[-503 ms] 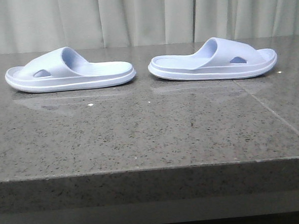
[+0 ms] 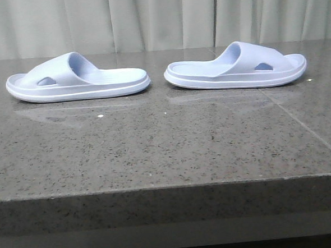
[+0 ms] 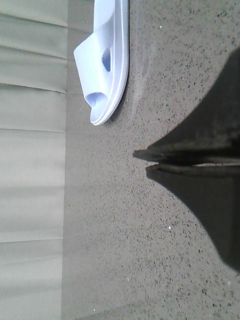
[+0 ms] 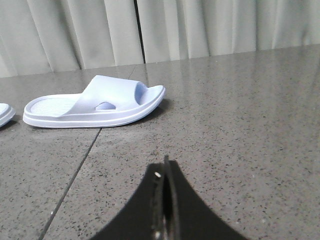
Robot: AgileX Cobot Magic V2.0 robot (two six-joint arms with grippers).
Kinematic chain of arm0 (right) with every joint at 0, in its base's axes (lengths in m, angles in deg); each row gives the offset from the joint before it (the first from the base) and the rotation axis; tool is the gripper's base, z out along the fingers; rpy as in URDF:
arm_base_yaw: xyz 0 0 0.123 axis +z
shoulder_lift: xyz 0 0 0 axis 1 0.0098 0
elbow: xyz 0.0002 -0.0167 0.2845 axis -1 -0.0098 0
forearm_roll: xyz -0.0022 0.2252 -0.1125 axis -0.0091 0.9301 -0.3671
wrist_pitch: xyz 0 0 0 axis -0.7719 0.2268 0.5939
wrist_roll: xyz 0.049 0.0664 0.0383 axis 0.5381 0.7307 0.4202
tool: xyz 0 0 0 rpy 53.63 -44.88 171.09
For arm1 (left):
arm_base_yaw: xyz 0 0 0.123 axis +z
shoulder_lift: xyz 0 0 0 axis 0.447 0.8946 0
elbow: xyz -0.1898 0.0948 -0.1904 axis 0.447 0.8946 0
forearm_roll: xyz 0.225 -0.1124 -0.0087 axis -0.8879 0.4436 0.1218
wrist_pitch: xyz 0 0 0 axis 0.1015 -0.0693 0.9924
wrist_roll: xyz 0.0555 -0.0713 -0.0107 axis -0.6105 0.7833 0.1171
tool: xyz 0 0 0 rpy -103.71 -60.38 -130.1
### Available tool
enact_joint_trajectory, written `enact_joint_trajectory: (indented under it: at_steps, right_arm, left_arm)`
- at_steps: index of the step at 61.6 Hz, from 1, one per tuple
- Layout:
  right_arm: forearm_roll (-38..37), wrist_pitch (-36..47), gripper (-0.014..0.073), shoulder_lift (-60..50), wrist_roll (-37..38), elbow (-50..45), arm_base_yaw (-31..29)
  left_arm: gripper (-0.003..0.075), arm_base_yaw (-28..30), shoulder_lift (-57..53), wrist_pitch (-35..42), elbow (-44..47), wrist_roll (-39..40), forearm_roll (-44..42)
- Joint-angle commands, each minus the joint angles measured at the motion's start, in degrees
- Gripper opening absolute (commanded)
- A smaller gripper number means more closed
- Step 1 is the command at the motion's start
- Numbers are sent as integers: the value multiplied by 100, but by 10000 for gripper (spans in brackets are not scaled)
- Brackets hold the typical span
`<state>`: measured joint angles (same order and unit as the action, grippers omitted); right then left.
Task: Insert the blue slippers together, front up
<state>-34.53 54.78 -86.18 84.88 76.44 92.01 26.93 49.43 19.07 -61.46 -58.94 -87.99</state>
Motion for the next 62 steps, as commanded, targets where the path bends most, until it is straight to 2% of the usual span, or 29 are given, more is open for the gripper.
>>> enact_joint_trajectory:
  at_steps: [1,62]
  right_arm:
    - [-76,419,-108,-96,-28,20,-49]
    - [-76,487,-108,-96,-28,38,-49]
  left_arm:
    - [-20,-38,-88,473,24,68,-9]
    - [-20,-38,-88,523,12,68,22]
